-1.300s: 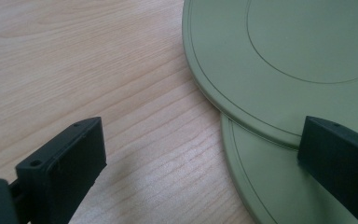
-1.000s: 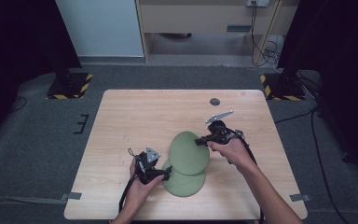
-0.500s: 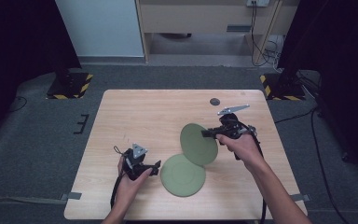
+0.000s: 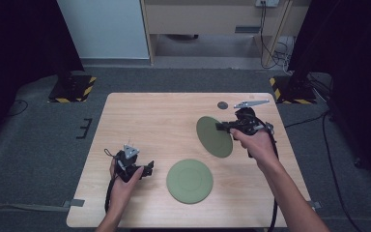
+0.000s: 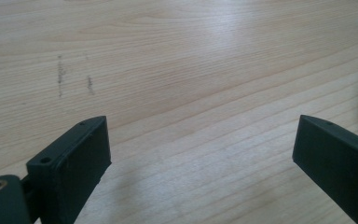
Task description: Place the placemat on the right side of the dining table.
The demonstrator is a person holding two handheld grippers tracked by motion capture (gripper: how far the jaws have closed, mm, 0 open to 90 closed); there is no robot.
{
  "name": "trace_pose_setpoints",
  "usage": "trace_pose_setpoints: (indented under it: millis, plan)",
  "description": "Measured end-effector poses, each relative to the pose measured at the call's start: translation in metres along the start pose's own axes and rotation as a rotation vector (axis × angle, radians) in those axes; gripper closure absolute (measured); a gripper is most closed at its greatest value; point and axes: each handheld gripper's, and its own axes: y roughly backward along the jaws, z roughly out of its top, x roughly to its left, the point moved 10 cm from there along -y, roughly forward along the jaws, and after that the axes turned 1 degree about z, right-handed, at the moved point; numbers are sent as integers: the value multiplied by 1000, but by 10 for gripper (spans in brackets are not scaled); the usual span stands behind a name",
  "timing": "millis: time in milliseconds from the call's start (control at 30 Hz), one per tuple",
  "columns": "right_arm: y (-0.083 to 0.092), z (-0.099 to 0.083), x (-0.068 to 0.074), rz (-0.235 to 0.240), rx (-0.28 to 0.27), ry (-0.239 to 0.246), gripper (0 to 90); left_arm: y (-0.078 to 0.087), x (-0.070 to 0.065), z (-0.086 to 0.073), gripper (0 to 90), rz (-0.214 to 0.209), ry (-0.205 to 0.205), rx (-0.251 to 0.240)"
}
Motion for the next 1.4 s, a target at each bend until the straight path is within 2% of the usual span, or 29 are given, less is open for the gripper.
trace_pose_setpoints:
  millis: [167,333,533,800,1100,1400]
  plan:
    - [3,7,-10,-53,-4,-13,855,-1,10,-2,37,13,23,8]
    - [4,13,-19,-83,-12,-24,856,-2,19,-6,37,29,41,20]
    - [4,22,-33,-144,-17,-34,856,-5,21,-8,37,41,42,34]
    - [5,31,-44,-188,-18,-40,855,-8,23,-10,37,44,49,43]
    - [6,36,-59,-243,-14,-43,855,-10,23,-12,37,41,45,58]
    - [-2,36,-77,-305,-1,-54,856,-12,23,-14,36,44,43,67]
